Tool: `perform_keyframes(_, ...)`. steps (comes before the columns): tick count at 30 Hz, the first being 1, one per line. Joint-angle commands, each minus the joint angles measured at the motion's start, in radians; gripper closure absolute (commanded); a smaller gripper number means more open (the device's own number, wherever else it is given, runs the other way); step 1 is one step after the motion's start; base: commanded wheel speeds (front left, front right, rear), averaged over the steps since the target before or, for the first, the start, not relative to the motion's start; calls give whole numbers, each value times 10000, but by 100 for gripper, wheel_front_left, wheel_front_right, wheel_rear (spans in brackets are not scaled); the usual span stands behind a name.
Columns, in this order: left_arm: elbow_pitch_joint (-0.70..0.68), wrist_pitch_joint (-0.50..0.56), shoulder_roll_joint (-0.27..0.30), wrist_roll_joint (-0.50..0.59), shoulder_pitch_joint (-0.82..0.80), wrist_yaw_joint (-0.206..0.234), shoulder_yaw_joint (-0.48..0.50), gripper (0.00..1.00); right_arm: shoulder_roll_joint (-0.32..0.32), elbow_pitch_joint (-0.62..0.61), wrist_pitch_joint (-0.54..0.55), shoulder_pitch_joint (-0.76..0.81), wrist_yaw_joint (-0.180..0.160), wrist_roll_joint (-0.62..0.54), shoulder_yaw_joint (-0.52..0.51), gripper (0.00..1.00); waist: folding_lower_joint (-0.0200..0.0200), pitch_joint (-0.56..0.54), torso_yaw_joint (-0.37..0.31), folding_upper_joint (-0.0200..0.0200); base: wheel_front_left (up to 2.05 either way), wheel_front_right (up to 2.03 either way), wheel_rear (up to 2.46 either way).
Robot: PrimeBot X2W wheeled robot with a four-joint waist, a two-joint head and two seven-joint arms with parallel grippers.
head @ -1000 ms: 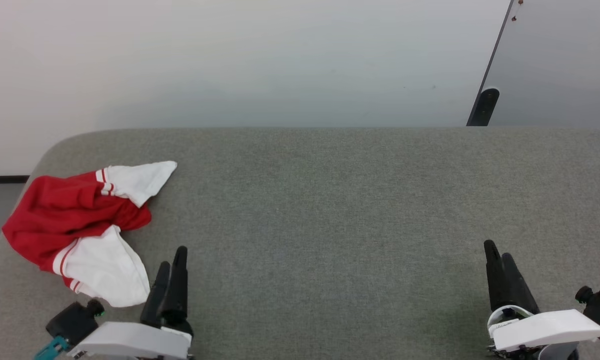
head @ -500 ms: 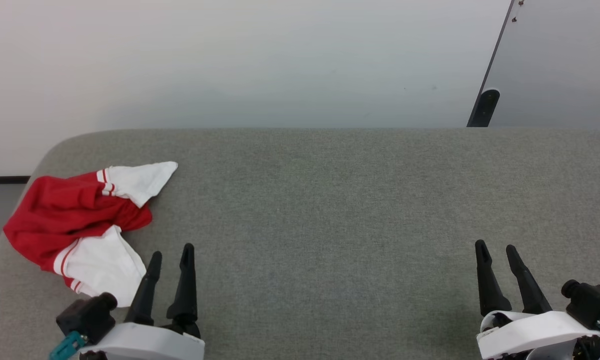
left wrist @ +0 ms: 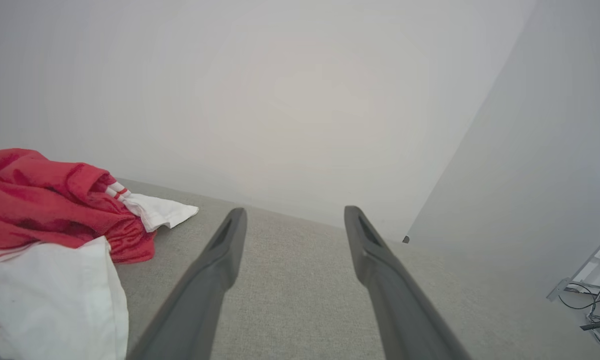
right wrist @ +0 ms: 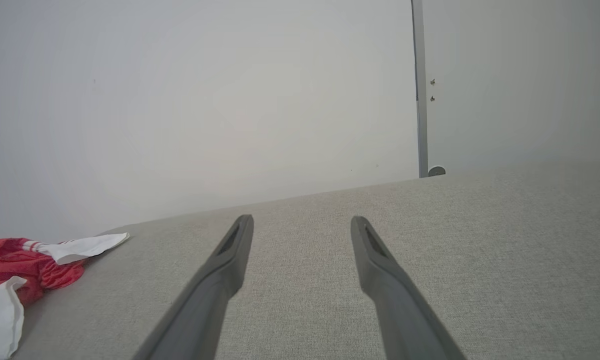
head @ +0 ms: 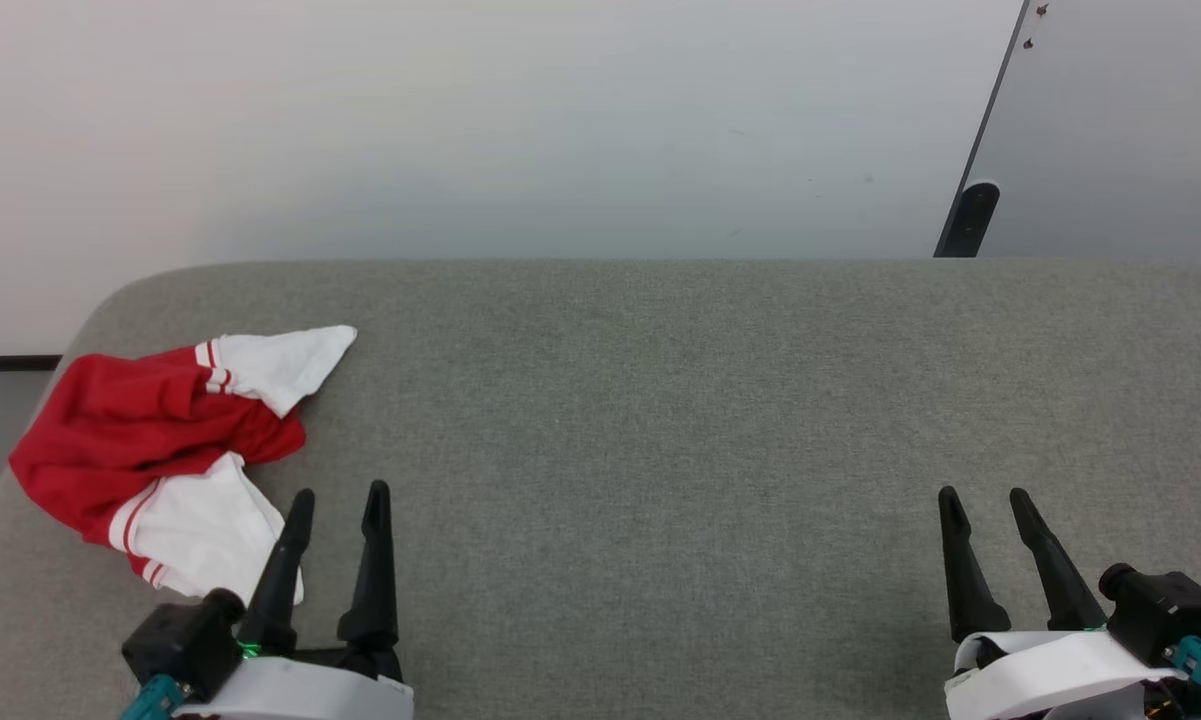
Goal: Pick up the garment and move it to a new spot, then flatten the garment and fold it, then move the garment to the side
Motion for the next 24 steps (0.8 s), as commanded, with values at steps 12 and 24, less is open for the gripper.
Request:
perform_keyframes(12, -135, -291, -128, 1334, 256, -256, 100, 0, -10, -99, -316, 86, -2, -1232, 95, 0, 0, -63, -45, 0, 0, 0, 0)
perform_keyframes(24, 11, -517, -224, 2129, 381, -369, 153, 0, -13, -154, -548, 183, -3, -2217, 181, 0, 0, -184, -8, 0, 0, 0, 0)
